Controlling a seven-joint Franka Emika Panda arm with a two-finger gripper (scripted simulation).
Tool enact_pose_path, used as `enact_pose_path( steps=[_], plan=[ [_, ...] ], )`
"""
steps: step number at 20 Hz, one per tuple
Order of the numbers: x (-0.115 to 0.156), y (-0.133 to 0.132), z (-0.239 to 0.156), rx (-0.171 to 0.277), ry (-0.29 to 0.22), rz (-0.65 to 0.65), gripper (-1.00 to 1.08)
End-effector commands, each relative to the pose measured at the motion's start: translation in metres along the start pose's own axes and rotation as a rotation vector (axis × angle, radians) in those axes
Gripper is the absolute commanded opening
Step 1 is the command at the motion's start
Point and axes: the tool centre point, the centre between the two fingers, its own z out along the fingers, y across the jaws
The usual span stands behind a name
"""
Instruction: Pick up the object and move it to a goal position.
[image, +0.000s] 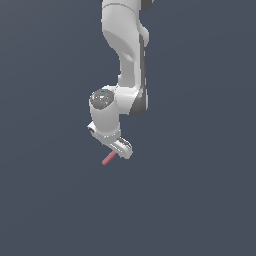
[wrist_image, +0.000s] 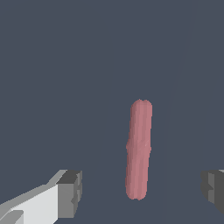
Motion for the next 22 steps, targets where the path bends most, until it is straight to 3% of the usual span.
enact_pose_path(
  steps=[1, 14, 22],
  plan=[
    [0.001, 0.005, 0.010, -0.005, -0.002, 0.049, 1.00],
    [0.002, 0.012, 0.027, -0.014, -0.007, 0.114, 1.00],
    [0.001, 0.014, 0.063, -0.014, -0.006, 0.118, 1.00]
  ],
)
